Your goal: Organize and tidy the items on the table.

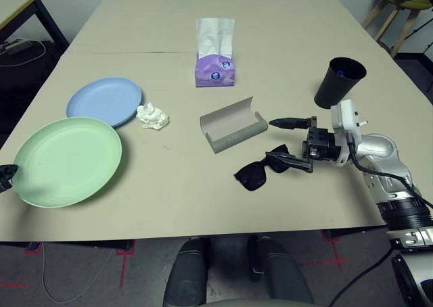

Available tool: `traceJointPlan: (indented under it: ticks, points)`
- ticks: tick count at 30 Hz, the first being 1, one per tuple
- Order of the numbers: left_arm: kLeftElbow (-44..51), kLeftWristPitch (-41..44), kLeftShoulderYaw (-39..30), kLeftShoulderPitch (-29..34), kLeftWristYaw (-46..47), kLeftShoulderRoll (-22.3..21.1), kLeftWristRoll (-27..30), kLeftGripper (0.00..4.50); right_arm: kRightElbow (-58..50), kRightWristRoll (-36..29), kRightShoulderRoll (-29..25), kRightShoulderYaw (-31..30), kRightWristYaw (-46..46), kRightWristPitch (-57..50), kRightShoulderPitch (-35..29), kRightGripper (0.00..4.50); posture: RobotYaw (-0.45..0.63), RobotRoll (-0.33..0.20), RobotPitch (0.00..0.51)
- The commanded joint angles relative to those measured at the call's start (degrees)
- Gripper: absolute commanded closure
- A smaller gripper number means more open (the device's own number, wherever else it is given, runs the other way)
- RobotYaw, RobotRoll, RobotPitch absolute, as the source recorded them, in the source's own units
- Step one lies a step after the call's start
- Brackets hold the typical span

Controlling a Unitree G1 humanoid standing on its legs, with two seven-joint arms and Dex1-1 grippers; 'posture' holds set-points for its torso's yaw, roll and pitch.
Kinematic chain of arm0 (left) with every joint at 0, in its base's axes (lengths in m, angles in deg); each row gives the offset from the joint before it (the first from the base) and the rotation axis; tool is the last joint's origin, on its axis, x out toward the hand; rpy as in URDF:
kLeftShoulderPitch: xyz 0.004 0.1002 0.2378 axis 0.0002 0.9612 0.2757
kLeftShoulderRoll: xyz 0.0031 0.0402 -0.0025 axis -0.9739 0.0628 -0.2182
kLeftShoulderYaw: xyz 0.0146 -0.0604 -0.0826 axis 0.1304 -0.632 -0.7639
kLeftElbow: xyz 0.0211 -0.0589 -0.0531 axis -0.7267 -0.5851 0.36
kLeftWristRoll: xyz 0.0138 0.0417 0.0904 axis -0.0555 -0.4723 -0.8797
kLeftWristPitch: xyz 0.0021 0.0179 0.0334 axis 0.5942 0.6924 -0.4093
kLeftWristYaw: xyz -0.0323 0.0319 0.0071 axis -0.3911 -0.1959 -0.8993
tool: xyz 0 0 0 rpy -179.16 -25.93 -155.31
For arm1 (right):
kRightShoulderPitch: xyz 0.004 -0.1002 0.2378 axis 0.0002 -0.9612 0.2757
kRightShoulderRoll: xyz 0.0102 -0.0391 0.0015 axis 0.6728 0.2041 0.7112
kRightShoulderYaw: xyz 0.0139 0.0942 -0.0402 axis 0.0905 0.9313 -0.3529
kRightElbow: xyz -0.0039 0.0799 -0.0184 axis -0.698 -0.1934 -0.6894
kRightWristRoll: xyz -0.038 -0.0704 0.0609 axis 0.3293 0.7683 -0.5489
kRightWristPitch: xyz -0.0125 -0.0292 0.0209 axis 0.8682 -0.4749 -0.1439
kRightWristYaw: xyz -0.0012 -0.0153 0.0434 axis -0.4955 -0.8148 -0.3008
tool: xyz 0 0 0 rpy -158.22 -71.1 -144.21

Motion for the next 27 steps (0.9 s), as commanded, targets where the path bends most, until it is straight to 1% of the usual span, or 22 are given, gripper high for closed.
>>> traceJointPlan:
  ticks: [1,6,11,13,16,19,22,27]
  points:
    - [-2.0,-0.9,1.7,-6.3,4.1,1.4,-0.1,4.47,2.6,0.5,0.8,0.6,-1.4,1.9,1.1,0.00,0.18,0.000,0.144]
    - [-2.9,-2.5,6.5,-12.2,6.4,3.7,-0.4,4.47,4.2,-0.5,2.3,2.6,-5.3,1.6,2.1,0.00,0.16,0.000,0.144]
    - [-5.4,-4.6,9.9,-16.0,7.7,4.6,-0.8,4.47,2.8,-1.3,2.4,2.6,-6.2,0.6,1.1,0.00,0.16,0.000,0.144]
    - [-6.4,-6.9,11.5,-18.0,9.4,5.7,-1.7,4.47,2.0,-1.4,2.6,2.4,-6.6,0.4,0.6,0.00,0.16,0.000,0.144]
    - [-7.1,-9.1,12.0,-21.8,13.4,8.0,-2.5,4.47,0.9,-1.6,2.8,2.1,-7.0,0.0,0.0,0.00,0.15,0.000,0.146]
    - [-9.2,-13.1,14.0,-26.1,17.6,10.6,-4.3,4.47,-0.2,-1.7,3.3,1.7,-7.5,-0.6,-0.4,0.00,0.16,0.000,0.148]
    - [-14.2,-18.4,16.4,-31.6,21.3,12.2,-6.7,4.47,-1.3,-1.8,3.5,1.5,-7.7,-1.3,-0.7,0.00,0.16,0.000,0.147]
    - [-22.2,-25.8,20.4,-37.7,22.6,13.0,-9.5,4.47,-2.5,-1.9,3.7,1.5,-8.0,-2.0,-1.1,0.00,0.15,0.000,0.147]
